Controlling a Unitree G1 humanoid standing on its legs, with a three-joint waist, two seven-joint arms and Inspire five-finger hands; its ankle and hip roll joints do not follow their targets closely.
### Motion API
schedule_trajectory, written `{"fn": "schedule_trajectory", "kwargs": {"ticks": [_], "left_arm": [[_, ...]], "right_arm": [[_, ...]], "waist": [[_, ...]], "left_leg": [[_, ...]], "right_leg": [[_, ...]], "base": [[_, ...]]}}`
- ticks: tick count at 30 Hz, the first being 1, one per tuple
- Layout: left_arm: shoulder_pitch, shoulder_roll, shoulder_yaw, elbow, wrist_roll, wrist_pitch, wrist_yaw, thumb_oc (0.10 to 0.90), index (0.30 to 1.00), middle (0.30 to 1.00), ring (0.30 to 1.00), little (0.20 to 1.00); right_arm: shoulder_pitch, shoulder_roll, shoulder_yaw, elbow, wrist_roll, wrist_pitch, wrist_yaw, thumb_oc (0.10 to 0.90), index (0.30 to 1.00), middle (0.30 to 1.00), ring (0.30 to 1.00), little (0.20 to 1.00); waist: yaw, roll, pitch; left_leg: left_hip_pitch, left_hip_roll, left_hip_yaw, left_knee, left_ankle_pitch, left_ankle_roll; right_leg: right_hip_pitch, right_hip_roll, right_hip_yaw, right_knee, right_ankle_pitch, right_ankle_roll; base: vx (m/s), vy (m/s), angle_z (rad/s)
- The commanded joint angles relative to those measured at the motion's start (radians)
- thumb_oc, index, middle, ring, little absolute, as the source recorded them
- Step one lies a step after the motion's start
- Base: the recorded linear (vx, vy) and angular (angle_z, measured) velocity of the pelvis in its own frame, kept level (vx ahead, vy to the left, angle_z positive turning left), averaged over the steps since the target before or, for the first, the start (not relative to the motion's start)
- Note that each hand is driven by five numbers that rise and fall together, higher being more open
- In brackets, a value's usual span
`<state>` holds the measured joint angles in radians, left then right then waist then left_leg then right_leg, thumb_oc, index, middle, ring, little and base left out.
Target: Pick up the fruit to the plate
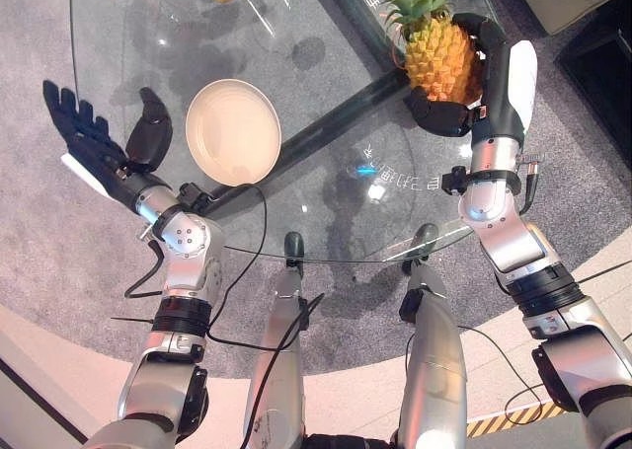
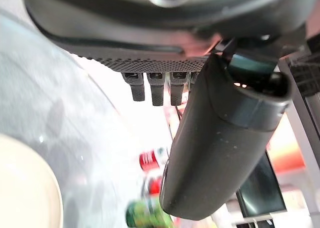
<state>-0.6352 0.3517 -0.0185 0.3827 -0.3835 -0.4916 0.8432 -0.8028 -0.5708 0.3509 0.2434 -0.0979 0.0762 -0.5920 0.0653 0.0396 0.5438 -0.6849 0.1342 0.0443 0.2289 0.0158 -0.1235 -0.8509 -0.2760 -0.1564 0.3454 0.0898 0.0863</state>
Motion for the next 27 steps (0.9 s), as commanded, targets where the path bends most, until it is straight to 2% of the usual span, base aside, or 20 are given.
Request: {"fn": "schedule_trajectory", "kwargs": {"ticks": [1,7,13,16,27], "left_arm": [[-0.057,0.089,0.027,-0.121,0.081,-0.076,-0.046,0.800,0.900,0.900,0.900,0.900],[-0.080,0.082,0.004,-0.175,0.025,-0.070,-0.159,0.800,0.900,0.900,0.900,0.900],[-0.091,0.053,-0.019,-0.237,-0.139,-0.034,-0.329,0.800,0.900,0.900,0.900,0.900],[-0.104,0.038,-0.038,-0.274,-0.208,0.008,-0.411,0.800,0.900,0.900,0.900,0.900],[-0.135,0.014,-0.084,-0.331,-0.390,0.136,-0.561,0.800,0.900,0.900,0.900,0.900]], "right_arm": [[-0.032,-0.007,-0.076,-0.220,-0.093,-0.156,-0.038,0.100,0.300,0.300,0.300,0.200],[-0.035,-0.005,-0.083,-0.243,-0.102,-0.199,-0.021,0.100,0.300,0.300,0.300,0.200],[-0.045,0.000,-0.082,-0.277,-0.126,-0.237,0.011,0.100,0.300,0.300,0.300,0.200],[-0.058,0.000,-0.081,-0.293,-0.128,-0.249,0.030,0.100,0.300,0.300,0.300,0.200],[-0.081,-0.007,-0.060,-0.327,-0.131,-0.271,0.107,0.100,0.300,0.300,0.300,0.200]], "waist": [[-0.021,0.035,-0.024],[-0.027,0.034,-0.024],[-0.031,0.037,-0.024],[-0.034,0.042,-0.024],[-0.042,0.045,-0.024]], "left_leg": [[-0.060,0.051,-0.036,0.009,0.074,-0.024],[-0.061,0.047,-0.037,0.010,0.073,-0.023],[-0.064,0.045,-0.034,0.005,0.076,-0.021],[-0.063,0.042,-0.031,0.002,0.079,-0.020],[-0.064,0.037,-0.026,0.005,0.079,-0.019]], "right_leg": [[0.026,-0.067,0.051,0.052,-0.050,0.097],[0.030,-0.067,0.051,0.042,-0.045,0.101],[0.030,-0.063,0.055,0.037,-0.043,0.103],[0.031,-0.064,0.055,0.035,-0.042,0.104],[0.040,-0.071,0.053,0.017,-0.032,0.110]], "base": [[0.00,0.000,0.00],[0.00,0.000,0.00],[0.00,0.000,0.00],[0.00,0.000,0.00],[0.00,0.000,0.00]]}}
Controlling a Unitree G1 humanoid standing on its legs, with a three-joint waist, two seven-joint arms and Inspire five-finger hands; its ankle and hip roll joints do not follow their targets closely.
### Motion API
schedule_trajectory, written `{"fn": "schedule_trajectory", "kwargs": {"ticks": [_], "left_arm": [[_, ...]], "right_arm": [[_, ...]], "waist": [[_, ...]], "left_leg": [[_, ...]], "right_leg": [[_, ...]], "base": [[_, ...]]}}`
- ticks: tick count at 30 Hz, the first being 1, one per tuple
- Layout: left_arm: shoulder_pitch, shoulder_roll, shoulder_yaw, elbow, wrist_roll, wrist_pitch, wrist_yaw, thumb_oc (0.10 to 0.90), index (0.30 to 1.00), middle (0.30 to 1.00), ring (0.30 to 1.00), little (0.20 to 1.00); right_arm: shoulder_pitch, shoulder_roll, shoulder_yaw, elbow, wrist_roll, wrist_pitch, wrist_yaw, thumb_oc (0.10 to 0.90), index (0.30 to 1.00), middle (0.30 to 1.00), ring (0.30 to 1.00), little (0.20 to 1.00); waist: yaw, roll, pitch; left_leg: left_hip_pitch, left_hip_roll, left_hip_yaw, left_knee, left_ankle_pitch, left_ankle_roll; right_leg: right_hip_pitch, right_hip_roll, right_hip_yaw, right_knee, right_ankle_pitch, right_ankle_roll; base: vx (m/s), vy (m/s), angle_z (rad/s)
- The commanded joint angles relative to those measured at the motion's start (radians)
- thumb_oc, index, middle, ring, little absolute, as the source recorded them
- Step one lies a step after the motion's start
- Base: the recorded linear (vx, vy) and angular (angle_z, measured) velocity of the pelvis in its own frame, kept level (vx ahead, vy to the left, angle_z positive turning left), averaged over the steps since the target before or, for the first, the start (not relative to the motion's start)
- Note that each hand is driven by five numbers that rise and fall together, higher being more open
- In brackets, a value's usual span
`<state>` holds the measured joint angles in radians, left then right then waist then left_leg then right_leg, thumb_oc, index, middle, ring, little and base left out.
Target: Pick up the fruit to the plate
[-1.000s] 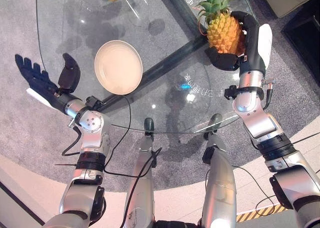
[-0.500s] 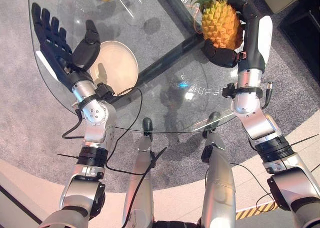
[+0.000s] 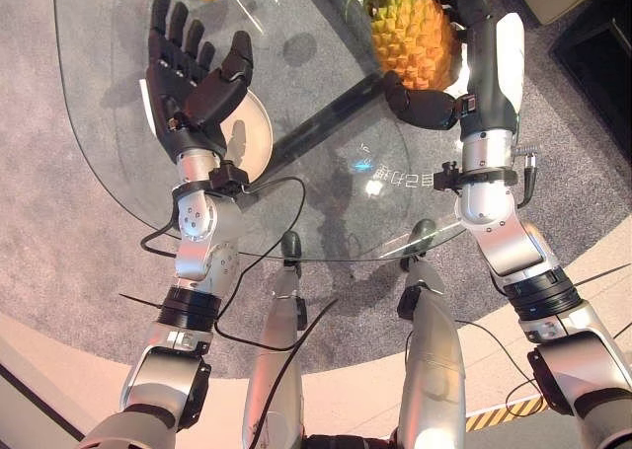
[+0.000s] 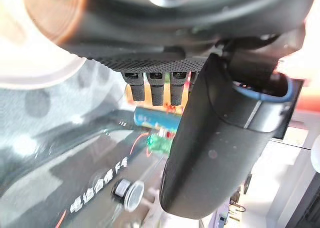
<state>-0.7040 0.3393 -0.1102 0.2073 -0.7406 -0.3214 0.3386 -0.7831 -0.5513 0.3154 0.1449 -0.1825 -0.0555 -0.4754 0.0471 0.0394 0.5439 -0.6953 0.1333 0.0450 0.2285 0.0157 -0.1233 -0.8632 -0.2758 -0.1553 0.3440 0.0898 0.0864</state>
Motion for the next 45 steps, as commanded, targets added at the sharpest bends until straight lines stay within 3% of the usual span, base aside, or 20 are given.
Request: {"fn": "schedule_trajectory", "kwargs": {"ticks": [1,13,26,34,45], "left_arm": [[-0.067,0.026,0.007,-0.155,-0.042,-0.030,-0.062,0.800,0.900,0.900,0.900,0.900],[-0.067,0.010,-0.036,-0.133,-0.259,0.080,-0.175,0.800,0.900,0.900,0.900,0.900],[-0.078,0.007,-0.080,-0.115,-0.310,0.162,-0.176,0.800,0.900,0.900,0.900,0.900],[-0.088,0.002,-0.095,-0.104,-0.327,0.173,-0.172,0.800,0.900,0.900,0.900,0.900],[-0.092,-0.005,-0.095,-0.119,-0.361,0.134,-0.189,0.800,0.900,0.900,0.900,0.900]], "right_arm": [[-0.101,-0.027,-0.024,-0.229,-0.045,-0.142,-0.007,0.100,0.300,0.300,0.300,0.200],[-0.125,-0.023,0.033,-0.262,-0.038,-0.159,0.083,0.100,0.300,0.300,0.300,0.200],[-0.149,-0.016,0.105,-0.283,-0.001,-0.144,0.132,0.100,0.300,0.300,0.300,0.200],[-0.168,-0.014,0.138,-0.287,0.010,-0.132,0.156,0.100,0.300,0.300,0.300,0.200],[-0.177,-0.019,0.163,-0.284,0.021,-0.112,0.183,0.100,0.300,0.300,0.300,0.200]], "waist": [[-0.024,0.045,-0.024],[-0.023,0.047,-0.024],[-0.019,0.047,-0.024],[-0.017,0.048,-0.024],[-0.014,0.046,-0.024]], "left_leg": [[-0.054,0.038,-0.026,0.005,0.080,-0.019],[-0.058,0.039,-0.021,0.003,0.085,-0.019],[-0.058,0.039,-0.018,-0.005,0.092,-0.019],[-0.058,0.039,-0.017,-0.012,0.098,-0.021],[-0.059,0.038,-0.017,-0.018,0.103,-0.020]], "right_leg": [[0.053,-0.072,0.052,0.018,-0.032,0.110],[0.059,-0.078,0.044,0.002,-0.025,0.114],[0.073,-0.085,0.031,-0.022,-0.015,0.117],[0.077,-0.087,0.028,-0.030,-0.011,0.118],[0.078,-0.088,0.023,-0.035,-0.009,0.116]], "base": [[0.00,0.000,0.00],[0.00,0.000,0.00],[0.00,0.000,0.00],[0.00,0.000,0.00],[0.00,0.000,0.00]]}}
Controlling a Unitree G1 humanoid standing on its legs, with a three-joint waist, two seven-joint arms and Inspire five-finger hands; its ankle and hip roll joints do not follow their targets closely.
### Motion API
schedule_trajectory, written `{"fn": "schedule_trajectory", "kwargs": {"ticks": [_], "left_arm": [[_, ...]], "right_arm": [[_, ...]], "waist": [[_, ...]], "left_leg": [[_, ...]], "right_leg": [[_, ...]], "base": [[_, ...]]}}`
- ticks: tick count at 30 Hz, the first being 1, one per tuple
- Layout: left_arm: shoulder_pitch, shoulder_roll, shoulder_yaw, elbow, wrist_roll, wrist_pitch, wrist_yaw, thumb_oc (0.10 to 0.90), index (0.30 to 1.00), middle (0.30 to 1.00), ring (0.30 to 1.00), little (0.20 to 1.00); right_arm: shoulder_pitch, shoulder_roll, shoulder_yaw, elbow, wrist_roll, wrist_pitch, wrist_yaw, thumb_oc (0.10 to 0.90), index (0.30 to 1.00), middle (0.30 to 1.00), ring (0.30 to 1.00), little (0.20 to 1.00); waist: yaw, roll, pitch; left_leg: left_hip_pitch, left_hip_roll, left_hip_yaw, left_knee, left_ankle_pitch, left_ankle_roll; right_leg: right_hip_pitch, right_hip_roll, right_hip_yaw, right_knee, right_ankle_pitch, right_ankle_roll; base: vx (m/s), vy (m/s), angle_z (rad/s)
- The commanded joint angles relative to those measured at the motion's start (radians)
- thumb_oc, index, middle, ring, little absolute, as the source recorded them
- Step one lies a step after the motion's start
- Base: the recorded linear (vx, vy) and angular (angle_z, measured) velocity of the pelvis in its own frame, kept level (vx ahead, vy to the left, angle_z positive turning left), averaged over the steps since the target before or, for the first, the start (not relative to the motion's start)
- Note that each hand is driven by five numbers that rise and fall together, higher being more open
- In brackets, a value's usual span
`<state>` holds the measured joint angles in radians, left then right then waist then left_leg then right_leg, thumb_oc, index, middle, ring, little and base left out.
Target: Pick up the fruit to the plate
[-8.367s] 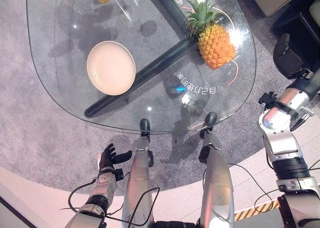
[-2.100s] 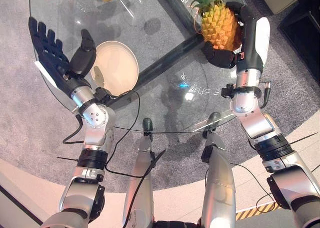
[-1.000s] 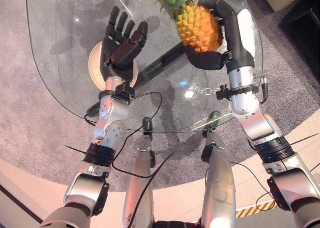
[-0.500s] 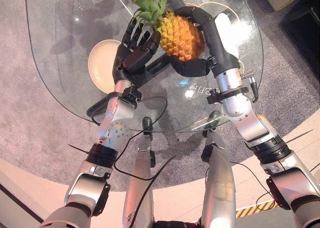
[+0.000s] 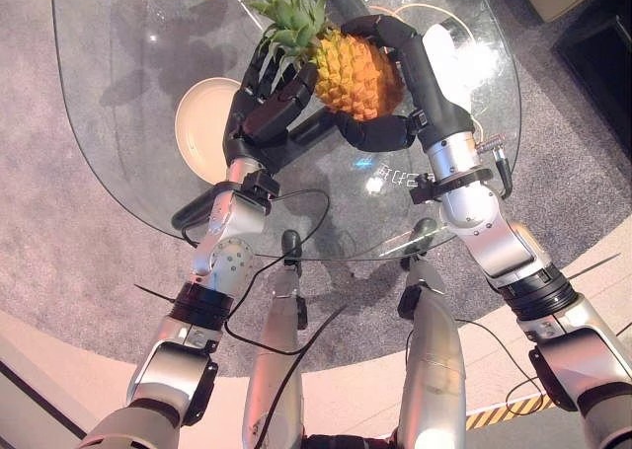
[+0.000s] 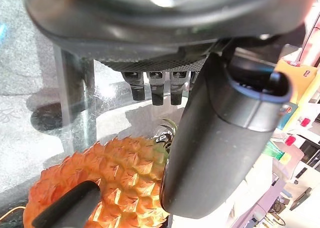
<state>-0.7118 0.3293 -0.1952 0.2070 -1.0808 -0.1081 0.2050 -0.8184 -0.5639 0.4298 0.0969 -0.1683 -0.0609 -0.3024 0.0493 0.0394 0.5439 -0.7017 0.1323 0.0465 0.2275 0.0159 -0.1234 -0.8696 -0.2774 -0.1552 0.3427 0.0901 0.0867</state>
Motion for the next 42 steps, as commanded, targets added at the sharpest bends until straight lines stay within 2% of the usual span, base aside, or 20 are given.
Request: {"fn": "schedule_trajectory", "kwargs": {"ticks": [1,11,16,27,32,42], "left_arm": [[-0.083,0.004,-0.009,-0.123,-0.030,-0.082,-0.060,0.800,0.900,0.900,0.900,0.900],[-0.074,-0.013,-0.002,-0.151,-0.159,-0.111,-0.162,0.800,0.900,0.900,0.900,0.900],[-0.081,-0.014,-0.003,-0.154,-0.193,-0.097,-0.208,0.800,0.900,0.900,0.900,0.900],[-0.085,-0.004,-0.006,-0.160,-0.208,-0.109,-0.198,0.800,0.900,0.900,0.900,0.900],[-0.081,-0.009,0.001,-0.162,-0.202,-0.163,-0.190,0.800,0.900,0.900,0.900,0.900],[-0.085,-0.013,0.007,-0.172,-0.200,-0.190,-0.177,0.800,0.900,0.900,0.900,0.900]], "right_arm": [[-0.140,-0.007,0.049,-0.237,0.005,-0.107,0.012,0.100,0.300,0.300,0.300,0.200],[-0.130,-0.010,0.060,-0.233,-0.011,-0.101,0.035,0.100,0.300,0.300,0.300,0.200],[-0.134,-0.018,0.064,-0.224,-0.021,-0.104,0.037,0.100,0.300,0.300,0.300,0.200],[-0.141,-0.033,0.085,-0.238,-0.048,-0.111,0.071,0.100,0.300,0.300,0.300,0.200],[-0.147,-0.042,0.092,-0.231,-0.040,-0.116,0.073,0.100,0.300,0.300,0.300,0.200],[-0.161,-0.046,0.103,-0.241,-0.062,-0.138,0.112,0.100,0.300,0.300,0.300,0.200]], "waist": [[-0.015,0.046,-0.024],[-0.017,0.044,-0.024],[-0.018,0.041,-0.024],[-0.016,0.037,-0.024],[-0.014,0.037,-0.024],[-0.012,0.029,-0.024]], "left_leg": [[-0.053,0.039,-0.019,-0.018,0.103,-0.020],[-0.053,0.038,-0.021,-0.016,0.101,-0.020],[-0.056,0.039,-0.021,-0.016,0.099,-0.020],[-0.059,0.036,-0.026,-0.014,0.098,-0.018],[-0.058,0.035,-0.027,-0.016,0.098,-0.018],[-0.067,0.033,-0.033,-0.013,0.098,-0.018]], "right_leg": [[0.085,-0.087,0.023,-0.035,-0.009,0.115],[0.086,-0.089,0.023,-0.037,-0.008,0.115],[0.084,-0.090,0.021,-0.037,-0.007,0.115],[0.086,-0.091,0.017,-0.040,-0.006,0.116],[0.087,-0.091,0.016,-0.041,-0.007,0.116],[0.083,-0.087,0.014,-0.040,-0.007,0.115]], "base": [[0.00,0.000,0.00],[0.00,0.000,0.00],[0.00,0.000,0.00],[0.00,0.000,0.00],[0.00,0.000,0.00],[0.00,0.000,0.00]]}}
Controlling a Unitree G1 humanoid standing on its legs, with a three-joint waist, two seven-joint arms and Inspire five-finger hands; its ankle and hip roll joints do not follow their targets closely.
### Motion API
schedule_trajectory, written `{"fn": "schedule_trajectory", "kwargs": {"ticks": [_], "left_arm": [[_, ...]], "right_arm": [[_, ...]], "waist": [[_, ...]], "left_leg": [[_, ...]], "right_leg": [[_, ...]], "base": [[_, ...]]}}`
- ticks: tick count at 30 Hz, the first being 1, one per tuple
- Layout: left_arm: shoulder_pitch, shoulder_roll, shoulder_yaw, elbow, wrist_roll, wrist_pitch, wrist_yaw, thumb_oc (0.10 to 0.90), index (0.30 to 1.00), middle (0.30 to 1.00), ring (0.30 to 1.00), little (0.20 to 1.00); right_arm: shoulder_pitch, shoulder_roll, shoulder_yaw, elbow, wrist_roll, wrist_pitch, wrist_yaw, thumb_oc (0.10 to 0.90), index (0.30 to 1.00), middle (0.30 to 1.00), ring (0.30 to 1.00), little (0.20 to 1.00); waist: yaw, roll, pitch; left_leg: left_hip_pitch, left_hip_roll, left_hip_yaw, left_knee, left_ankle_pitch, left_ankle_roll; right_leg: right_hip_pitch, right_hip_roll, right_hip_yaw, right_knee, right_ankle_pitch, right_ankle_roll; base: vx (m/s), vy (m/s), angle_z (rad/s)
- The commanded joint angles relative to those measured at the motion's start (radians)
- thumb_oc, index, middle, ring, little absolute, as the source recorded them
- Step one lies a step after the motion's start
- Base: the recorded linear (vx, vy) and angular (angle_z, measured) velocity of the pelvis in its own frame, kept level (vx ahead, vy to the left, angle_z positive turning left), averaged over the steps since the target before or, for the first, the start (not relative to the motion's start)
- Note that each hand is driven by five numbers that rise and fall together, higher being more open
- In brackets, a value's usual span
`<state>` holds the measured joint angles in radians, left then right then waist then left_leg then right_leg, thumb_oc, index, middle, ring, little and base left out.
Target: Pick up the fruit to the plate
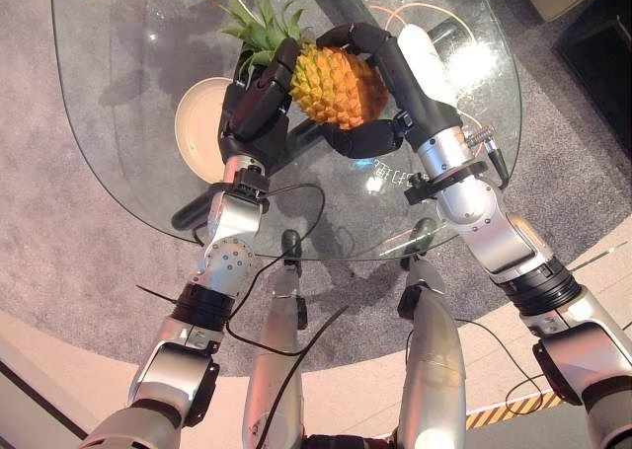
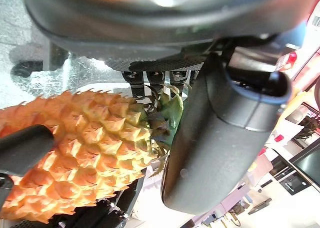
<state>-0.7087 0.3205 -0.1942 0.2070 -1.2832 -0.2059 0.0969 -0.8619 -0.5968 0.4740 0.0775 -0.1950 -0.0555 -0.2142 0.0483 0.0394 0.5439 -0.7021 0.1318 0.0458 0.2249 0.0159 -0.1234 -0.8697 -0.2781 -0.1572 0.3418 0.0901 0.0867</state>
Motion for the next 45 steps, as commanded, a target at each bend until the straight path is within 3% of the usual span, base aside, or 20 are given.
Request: {"fn": "schedule_trajectory", "kwargs": {"ticks": [1,4,5,6,7,8,29,39,40,41,45], "left_arm": [[-0.089,-0.006,0.006,-0.171,0.001,-0.098,-0.069,0.800,0.900,0.900,0.900,0.900],[-0.088,-0.012,0.010,-0.171,-0.004,-0.126,-0.083,0.800,0.900,0.900,0.900,0.900],[-0.089,-0.017,0.011,-0.172,0.002,-0.130,-0.085,0.663,0.782,0.782,0.782,0.763],[-0.088,-0.018,0.012,-0.173,0.012,-0.136,-0.086,0.399,0.556,0.556,0.556,0.499],[-0.089,-0.019,0.011,-0.175,0.022,-0.142,-0.085,0.361,0.524,0.524,0.524,0.461],[-0.089,-0.016,0.011,-0.178,0.024,-0.141,-0.085,0.100,0.300,0.300,0.300,0.200],[-0.093,-0.012,0.014,-0.175,0.051,-0.155,-0.118,0.100,0.300,0.300,0.300,0.200],[-0.095,-0.015,0.017,-0.177,0.114,-0.192,-0.071,0.100,0.300,0.300,0.300,0.200],[-0.096,-0.014,0.019,-0.178,0.126,-0.198,-0.062,0.100,0.300,0.300,0.300,0.200],[-0.096,-0.014,0.020,-0.178,0.128,-0.200,-0.061,0.100,0.300,0.300,0.300,0.200],[-0.097,-0.014,0.028,-0.176,0.163,-0.219,-0.042,0.100,0.300,0.300,0.300,0.200]], "right_arm": [[-0.118,-0.013,0.060,-0.219,-0.037,-0.147,0.024,0.100,0.300,0.300,0.300,0.200],[-0.119,-0.012,0.063,-0.218,-0.049,-0.154,0.027,0.100,0.300,0.300,0.300,0.200],[-0.123,-0.011,0.063,-0.217,-0.051,-0.154,0.028,0.100,0.300,0.300,0.300,0.200],[-0.124,-0.009,0.065,-0.216,-0.058,-0.156,0.028,0.100,0.300,0.300,0.300,0.200],[-0.126,-0.009,0.066,-0.216,-0.066,-0.158,0.028,0.100,0.300,0.300,0.300,0.200],[-0.126,-0.011,0.065,-0.216,-0.075,-0.164,0.030,0.100,0.300,0.300,0.300,0.200],[-0.139,-0.020,0.075,-0.241,-0.096,-0.178,0.041,0.100,0.300,0.300,0.300,0.200],[-0.129,-0.013,0.055,-0.237,-0.093,-0.166,0.006,0.100,0.300,0.300,0.300,0.200],[-0.123,-0.011,0.049,-0.233,-0.088,-0.169,-0.008,0.704,0.818,0.818,0.818,0.804],[-0.122,-0.010,0.047,-0.232,-0.088,-0.170,-0.011,0.800,0.900,0.900,0.900,0.900],[-0.110,-0.005,0.032,-0.228,-0.090,-0.163,-0.026,0.800,0.900,0.900,0.900,0.900]], "waist": [[-0.011,0.029,-0.024],[-0.011,0.027,-0.024],[-0.011,0.027,-0.024],[-0.010,0.026,-0.024],[-0.010,0.025,-0.024],[-0.009,0.025,-0.024],[-0.010,0.020,-0.024],[-0.012,0.021,-0.024],[-0.013,0.021,-0.024],[-0.013,0.021,-0.024],[-0.015,0.022,-0.024]], "left_leg": [[-0.067,0.033,-0.032,-0.010,0.098,-0.018],[-0.069,0.032,-0.034,-0.009,0.097,-0.018],[-0.069,0.032,-0.034,-0.009,0.097,-0.018],[-0.070,0.031,-0.035,-0.010,0.097,-0.018],[-0.071,0.032,-0.035,-0.010,0.097,-0.019],[-0.072,0.032,-0.037,-0.008,0.097,-0.019],[-0.082,0.029,-0.043,0.003,0.092,-0.017],[-0.089,0.028,-0.043,0.005,0.092,-0.018],[-0.089,0.028,-0.043,0.005,0.092,-0.018],[-0.089,0.028,-0.043,0.005,0.092,-0.018],[-0.087,0.029,-0.041,0.004,0.093,-0.018]], "right_leg": [[0.083,-0.086,0.016,-0.039,-0.007,0.115],[0.081,-0.084,0.016,-0.037,-0.008,0.115],[0.080,-0.084,0.016,-0.037,-0.008,0.115],[0.080,-0.084,0.015,-0.037,-0.008,0.115],[0.080,-0.083,0.015,-0.037,-0.008,0.115],[0.079,-0.083,0.014,-0.036,-0.008,0.115],[0.070,-0.077,0.021,-0.026,-0.014,0.113],[0.064,-0.073,0.024,-0.022,-0.017,0.112],[0.063,-0.072,0.024,-0.021,-0.017,0.111],[0.063,-0.072,0.024,-0.021,-0.017,0.111],[0.063,-0.071,0.026,-0.023,-0.017,0.111]], "base": [[0.00,0.000,0.00],[0.00,0.000,0.00],[0.00,0.000,0.00],[0.00,0.000,0.00],[0.00,0.000,0.00],[0.00,0.000,0.00],[0.00,0.000,0.00],[0.00,0.000,0.00],[0.00,0.000,0.00],[0.00,0.000,0.00],[0.00,0.000,0.00]]}}
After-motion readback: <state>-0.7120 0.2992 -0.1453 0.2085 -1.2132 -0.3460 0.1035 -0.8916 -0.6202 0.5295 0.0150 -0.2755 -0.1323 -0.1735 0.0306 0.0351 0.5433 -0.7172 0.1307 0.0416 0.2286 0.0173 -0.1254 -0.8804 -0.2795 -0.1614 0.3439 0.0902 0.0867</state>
